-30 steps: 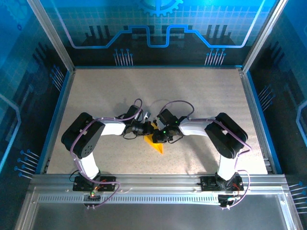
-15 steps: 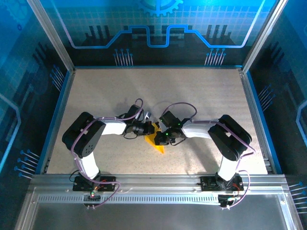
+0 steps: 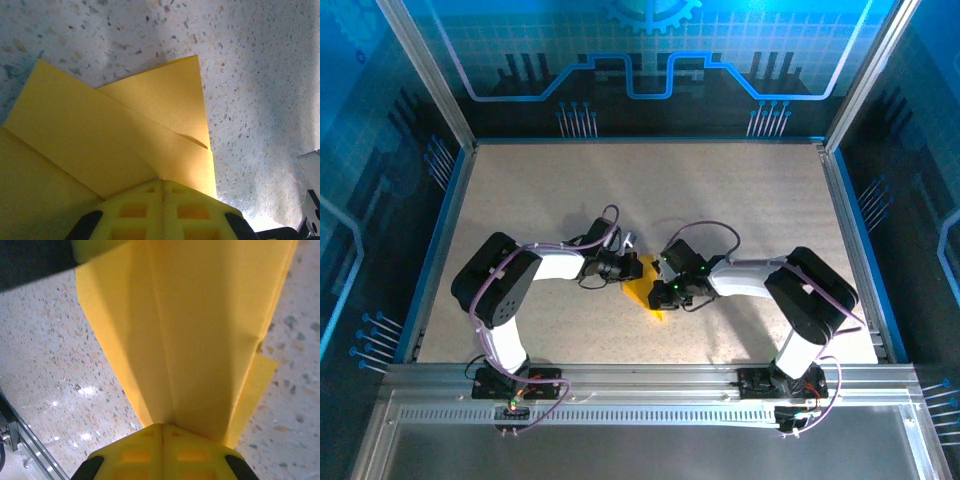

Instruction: Fold a paper plane with a square sheet of paper (fold left side to right side)

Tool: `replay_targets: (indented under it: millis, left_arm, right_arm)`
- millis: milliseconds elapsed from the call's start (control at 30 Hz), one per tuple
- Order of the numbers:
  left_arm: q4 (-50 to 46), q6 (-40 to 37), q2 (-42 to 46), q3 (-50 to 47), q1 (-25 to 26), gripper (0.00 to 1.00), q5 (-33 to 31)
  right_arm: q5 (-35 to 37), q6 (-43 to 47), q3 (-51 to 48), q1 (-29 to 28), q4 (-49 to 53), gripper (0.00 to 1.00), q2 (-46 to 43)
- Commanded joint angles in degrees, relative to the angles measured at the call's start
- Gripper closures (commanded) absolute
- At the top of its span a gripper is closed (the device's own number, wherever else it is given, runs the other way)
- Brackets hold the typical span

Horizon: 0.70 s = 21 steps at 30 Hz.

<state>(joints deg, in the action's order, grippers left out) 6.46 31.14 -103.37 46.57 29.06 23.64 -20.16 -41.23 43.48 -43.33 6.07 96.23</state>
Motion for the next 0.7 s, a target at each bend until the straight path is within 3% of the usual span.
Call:
replay_targets:
  millis: [0, 667]
  left_arm:
    - [-4.4, -1.7, -2.4, -0.1, -0.4, 1.0, -6.3]
    - [-5.2, -2.1, -2.8, 1.0, -0.7, 1.0, -6.7]
  right_arm:
    - [-1.2, -1.4, -2.9, -0.1, 5.6, 0.99, -1.6]
    - [-1.6, -4.2, -9.6, -0.3, 3.4, 0.99, -6.1]
